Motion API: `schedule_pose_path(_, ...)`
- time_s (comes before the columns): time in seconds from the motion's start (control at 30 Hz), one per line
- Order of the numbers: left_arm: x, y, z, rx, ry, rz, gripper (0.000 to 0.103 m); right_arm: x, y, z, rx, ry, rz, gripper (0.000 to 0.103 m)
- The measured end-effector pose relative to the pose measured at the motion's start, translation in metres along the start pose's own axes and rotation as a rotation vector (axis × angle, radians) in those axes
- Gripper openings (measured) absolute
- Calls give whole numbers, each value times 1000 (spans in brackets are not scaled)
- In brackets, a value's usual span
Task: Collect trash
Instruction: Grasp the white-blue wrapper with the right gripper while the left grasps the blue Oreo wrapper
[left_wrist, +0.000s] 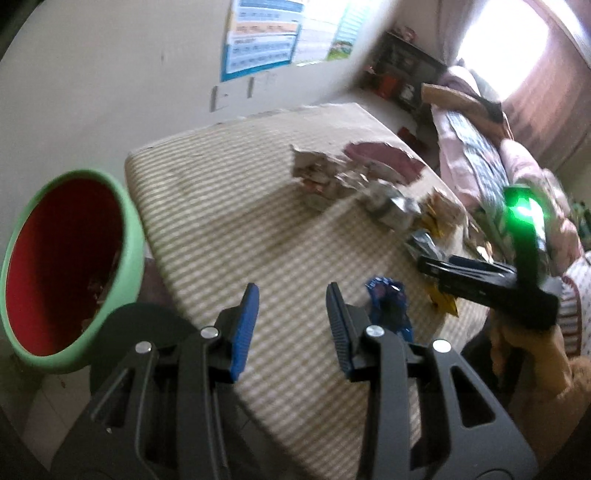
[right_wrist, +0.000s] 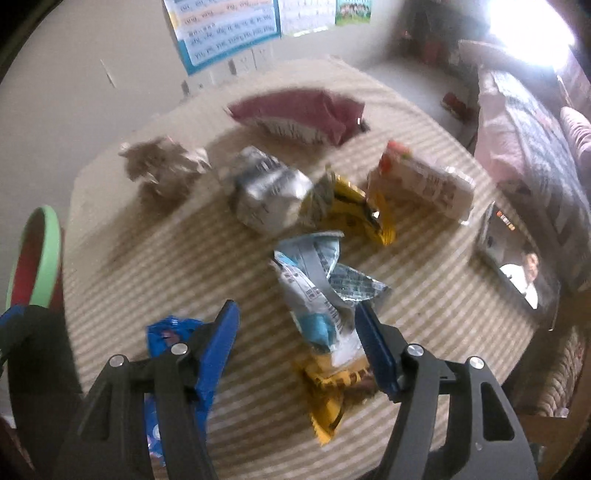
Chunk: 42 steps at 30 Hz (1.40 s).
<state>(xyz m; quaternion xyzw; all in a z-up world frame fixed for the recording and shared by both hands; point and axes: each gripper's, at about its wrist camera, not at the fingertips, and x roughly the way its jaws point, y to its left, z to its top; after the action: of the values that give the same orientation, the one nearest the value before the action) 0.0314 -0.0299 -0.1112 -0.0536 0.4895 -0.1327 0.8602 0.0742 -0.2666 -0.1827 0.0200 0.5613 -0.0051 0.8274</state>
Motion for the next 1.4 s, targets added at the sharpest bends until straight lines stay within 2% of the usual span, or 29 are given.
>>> schedule_pose_path(0.07, 5, -12, -2, 18, 23, -10, 36, 8, -3, 3, 13, 7, 17, 61)
schedule_pose_path(0.13, 12, -25, -4, 38, 51, -23, 36, 13, -5, 6, 26, 12, 28, 51)
schedule_pose_path(0.2, 16, -36, -5, 56, 71, -38, 36, 20, -11, 9, 56, 29, 36, 33)
schedule_pose_path(0.27, 20, -50, -6, 85, 88, -55, 38, 15, -20, 10, 96, 12, 70, 25)
schedule_pose_path(0.4, 32, -79, -11, 160, 117, -84, 43, -5, -30, 6, 153, -50, 156, 18)
schedule_pose_path(0.47, 45, -91, -16, 198, 148, -95, 47, -9, -37, 4, 187, -63, 188, 18)
schedule_pose_path(0.67, 87, -106, -37, 257, 272, -56, 46, -26, -49, -1, 234, -108, 229, 18)
schedule_pose_path(0.7, 89, -104, -40, 250, 281, -60, 43, -27, -50, -1, 237, -111, 233, 18)
schedule_pose_path(0.77, 90, -102, -43, 244, 289, -68, 17, -28, -51, -3, 244, -110, 238, 18)
schedule_pose_path(0.9, 79, -94, -38, 220, 250, -71, 1, -28, -48, -5, 235, -108, 240, 18)
schedule_pose_path(1.03, 64, -80, -29, 192, 207, -61, 1, -27, -41, -5, 220, -105, 243, 18)
schedule_pose_path(1.2, 68, -58, -33, 138, 243, -55, 4, -25, -35, -5, 201, -98, 241, 19)
schedule_pose_path(1.27, 70, -47, -33, 95, 256, -52, 23, -25, -36, -6, 203, -100, 241, 19)
schedule_pose_path(1.33, 67, -38, -32, 44, 247, -67, 30, -25, -36, -5, 206, -101, 242, 20)
schedule_pose_path(1.4, 64, -36, -32, 45, 234, -70, 32, -23, -35, -5, 205, -96, 242, 20)
